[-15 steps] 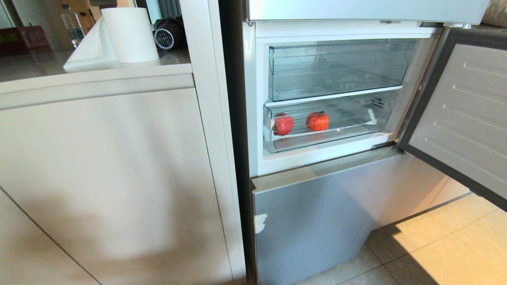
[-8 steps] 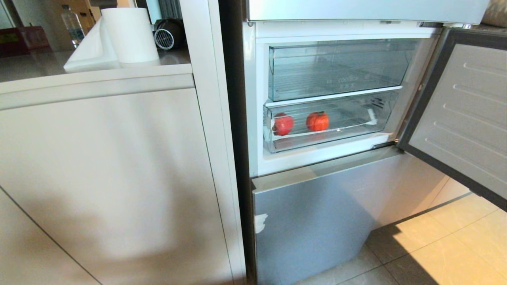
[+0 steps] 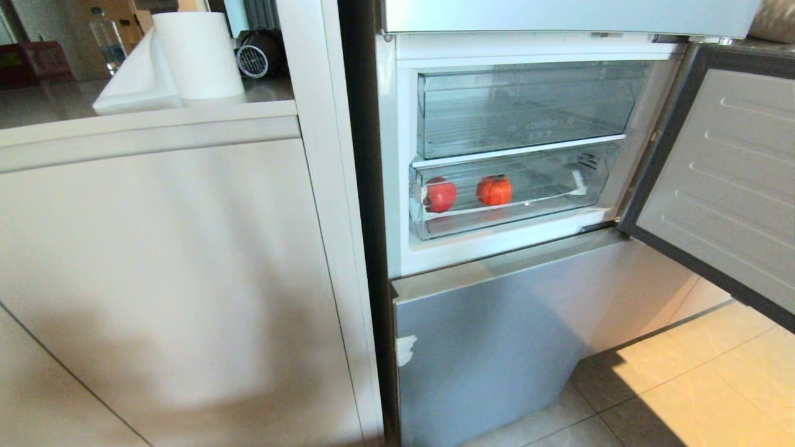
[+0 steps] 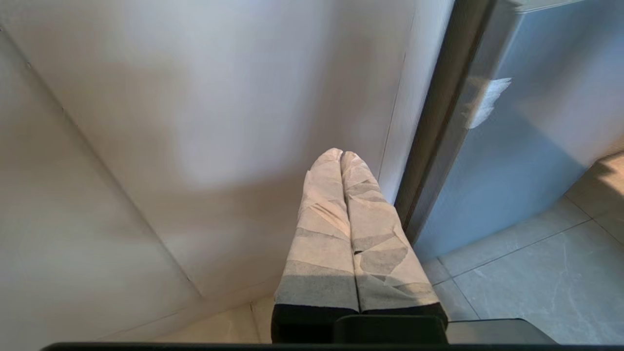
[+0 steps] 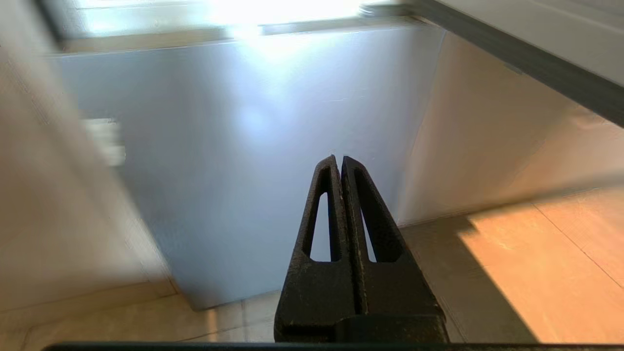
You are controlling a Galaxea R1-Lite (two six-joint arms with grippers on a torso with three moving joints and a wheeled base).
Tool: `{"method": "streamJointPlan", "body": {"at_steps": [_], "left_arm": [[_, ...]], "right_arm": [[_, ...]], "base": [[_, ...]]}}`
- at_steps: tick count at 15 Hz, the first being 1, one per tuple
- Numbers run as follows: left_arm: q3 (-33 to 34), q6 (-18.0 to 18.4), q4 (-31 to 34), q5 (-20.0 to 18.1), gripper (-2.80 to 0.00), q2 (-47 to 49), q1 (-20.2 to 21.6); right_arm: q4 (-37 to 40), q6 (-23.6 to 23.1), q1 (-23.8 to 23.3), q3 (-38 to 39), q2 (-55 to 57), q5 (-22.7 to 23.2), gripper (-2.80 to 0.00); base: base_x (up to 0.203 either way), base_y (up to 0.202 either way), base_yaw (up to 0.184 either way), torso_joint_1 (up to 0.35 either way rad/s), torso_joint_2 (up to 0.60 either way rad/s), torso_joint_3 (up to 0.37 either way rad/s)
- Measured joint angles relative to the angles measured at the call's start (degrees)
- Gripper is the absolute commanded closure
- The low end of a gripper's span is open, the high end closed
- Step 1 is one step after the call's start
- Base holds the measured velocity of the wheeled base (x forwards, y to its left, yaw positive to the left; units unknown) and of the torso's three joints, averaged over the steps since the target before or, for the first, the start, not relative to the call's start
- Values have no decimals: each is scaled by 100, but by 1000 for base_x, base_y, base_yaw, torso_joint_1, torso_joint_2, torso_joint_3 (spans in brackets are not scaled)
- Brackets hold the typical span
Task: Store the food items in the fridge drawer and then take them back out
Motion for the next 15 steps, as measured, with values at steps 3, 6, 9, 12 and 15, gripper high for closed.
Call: {"method": "streamJointPlan", "body": {"at_steps": [3,6,9,12,15], "left_arm": [[3,0,-2,0,0,0,0],[0,2,-2,0,0,0,0],[0,0,-2,0,0,0,0],[0,0,-2,0,0,0,0],[0,0,-2,0,0,0,0]], "right_arm": [[10,164,0,0,0,0,0],[5,261,0,0,0,43,0],[19,402,0,0,0,2,0],[4,618,0,-15,0,116,0],[-47,963,-21,-655,5,-394,0]], "base": [[0,6,-177,2,3,2],[-1,7,-170,3,2,2],[-1,5,-145,3,2,2],[-1,2,-21,1,2,-1],[0,0,0,0,0,0]]}}
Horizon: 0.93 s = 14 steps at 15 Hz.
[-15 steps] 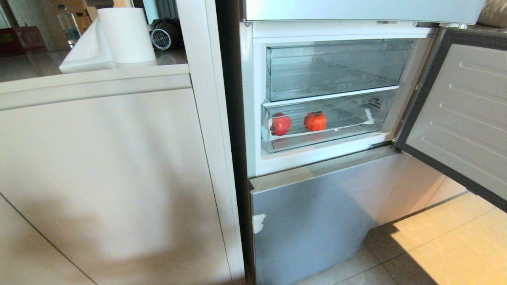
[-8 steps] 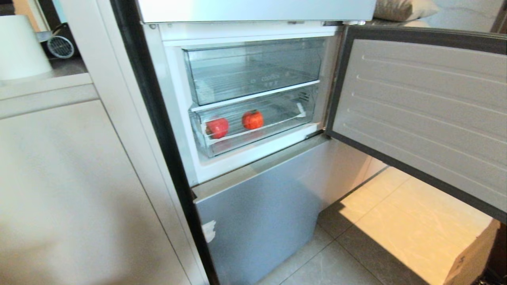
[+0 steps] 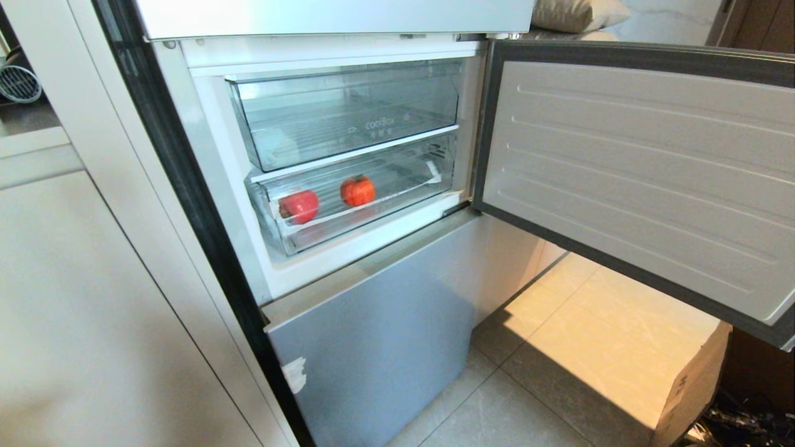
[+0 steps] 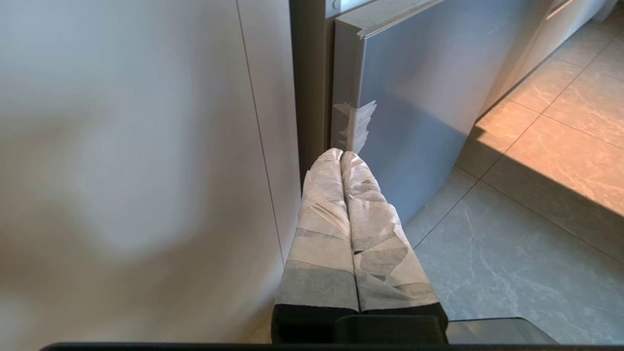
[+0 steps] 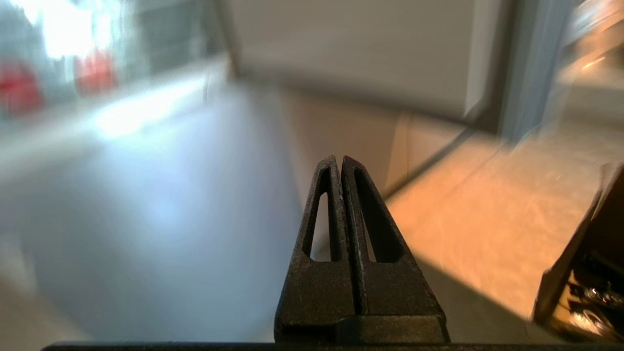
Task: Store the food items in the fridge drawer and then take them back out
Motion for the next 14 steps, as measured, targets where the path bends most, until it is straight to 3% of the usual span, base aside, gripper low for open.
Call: {"method": "streamJointPlan", "body": {"at_steps": [4,7,10,14], "left_arm": [[0,0,2,0,0,0,0],[0,-5,2,0,0,0,0],[0,-9,0,0,0,0,0],[0,-9,2,0,0,0,0]], "right_arm": [[560,1204,-25,-1902,363,-997,0],[469,1584,-367,-2546,1272,-937,0],[-619,1967,-1700,-2687,2652,-257,0],[-2499,3079,-3911,-2719,4692,1000,0]], "base": [[0,0,0,0,0,0],[0,0,0,0,0,0],[0,0,0,0,0,0],[0,0,0,0,0,0]]}}
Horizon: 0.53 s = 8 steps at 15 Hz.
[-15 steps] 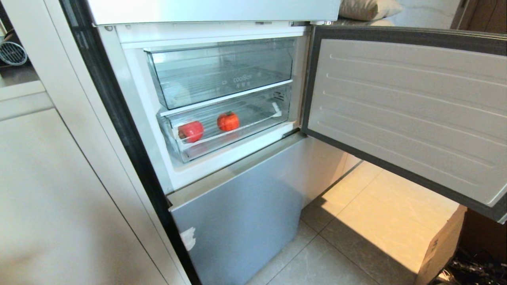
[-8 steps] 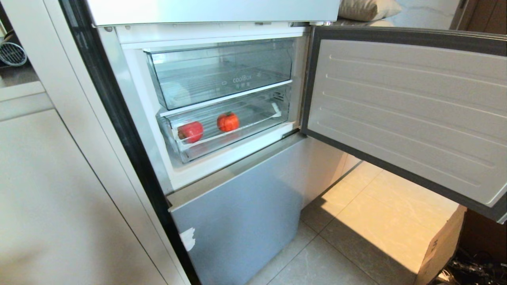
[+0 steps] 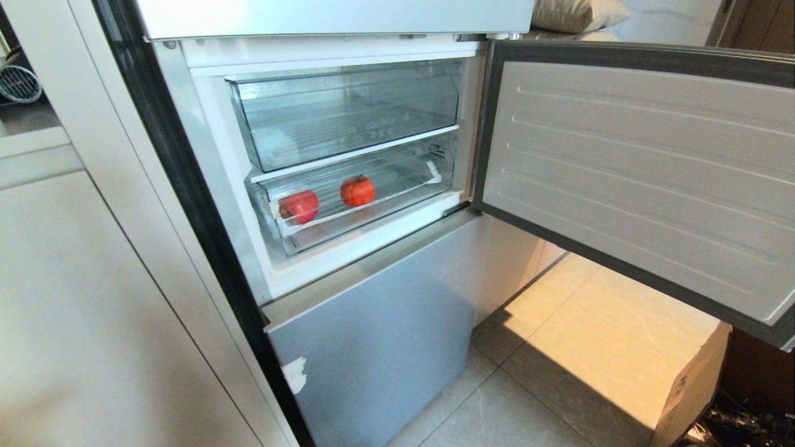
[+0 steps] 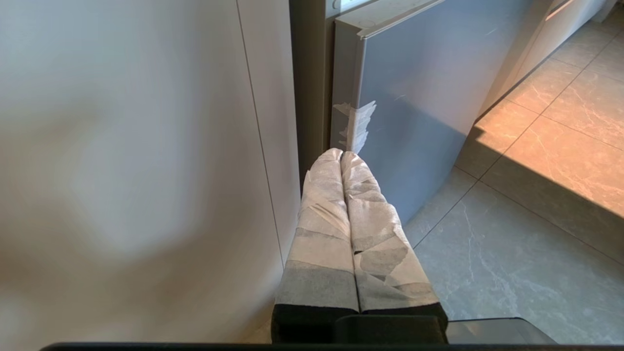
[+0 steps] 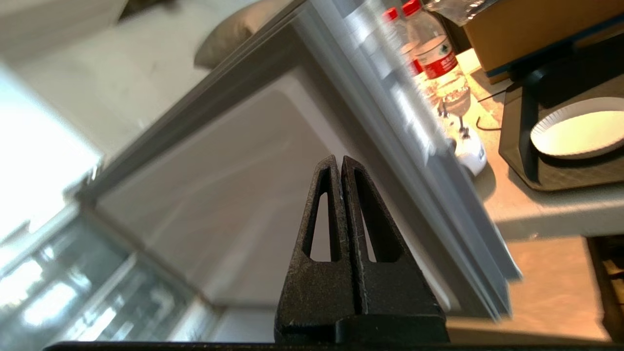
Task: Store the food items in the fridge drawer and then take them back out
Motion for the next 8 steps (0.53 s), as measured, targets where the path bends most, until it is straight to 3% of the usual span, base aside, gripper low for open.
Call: {"method": "streamJointPlan", "body": {"at_steps": [2,5,8], "left_arm": [[0,0,-2,0,0,0,0],[0,0,-2,0,0,0,2],[0,0,0,0,0,0,2]], "right_arm": [[-672,377,-571,-77,823,342,0],[-1518,724,-1233,-394,1794,490,0],[-1639,1005,-1629,-824,2449,571,0]], "base": [[0,0,0,0,0,0],[0,0,0,0,0,0],[0,0,0,0,0,0]]}}
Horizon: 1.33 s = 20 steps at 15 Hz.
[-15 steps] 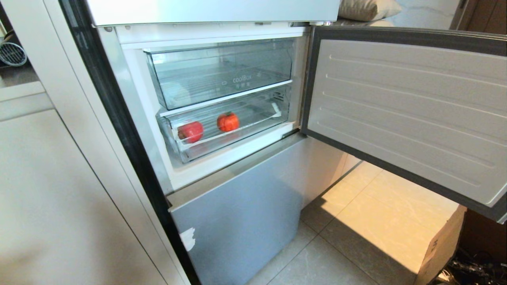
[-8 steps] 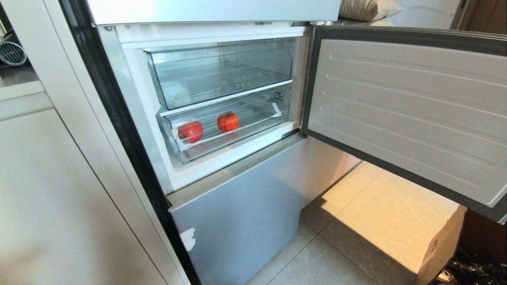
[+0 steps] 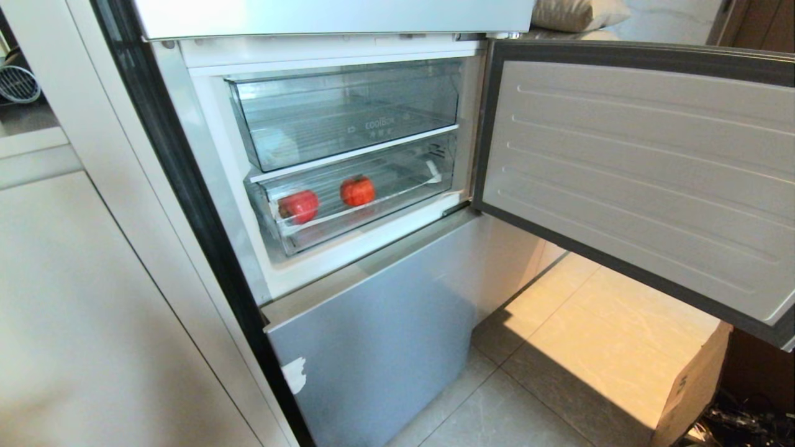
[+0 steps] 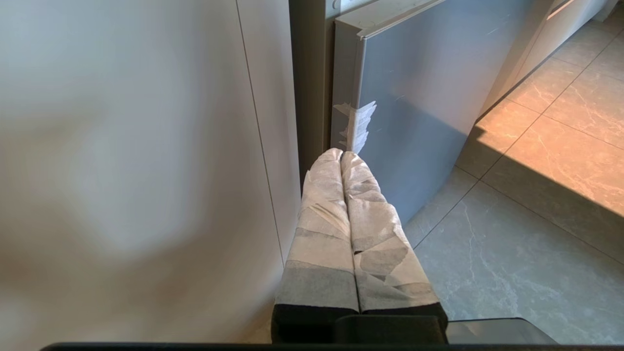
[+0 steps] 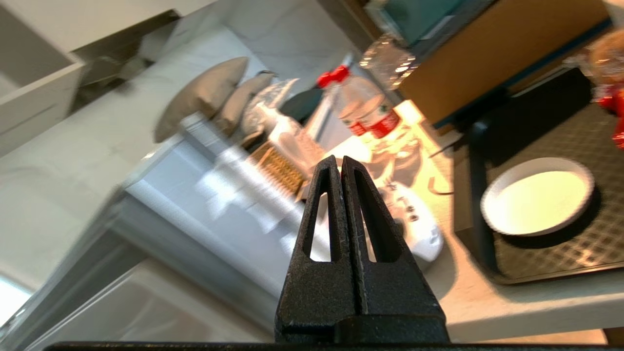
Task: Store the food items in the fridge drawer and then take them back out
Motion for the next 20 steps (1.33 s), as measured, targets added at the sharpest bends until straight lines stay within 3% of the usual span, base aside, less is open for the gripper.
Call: {"method": "streamJointPlan", "body": {"at_steps": [5,16,20], "left_arm": [[0,2,0,0,0,0,-2],[2,2,-2,-2,0,0,-2],[2,2,0,0,0,0,-2]], "right_arm": [[-20,300,-369,-432,721,445,0],[19,2703,-117,-1879,2365,3710,0],[96,2955,-15,-1703,2209,4301,0]], "base": [[0,0,0,0,0,0],[0,0,0,0,0,0],[0,0,0,0,0,0]]}}
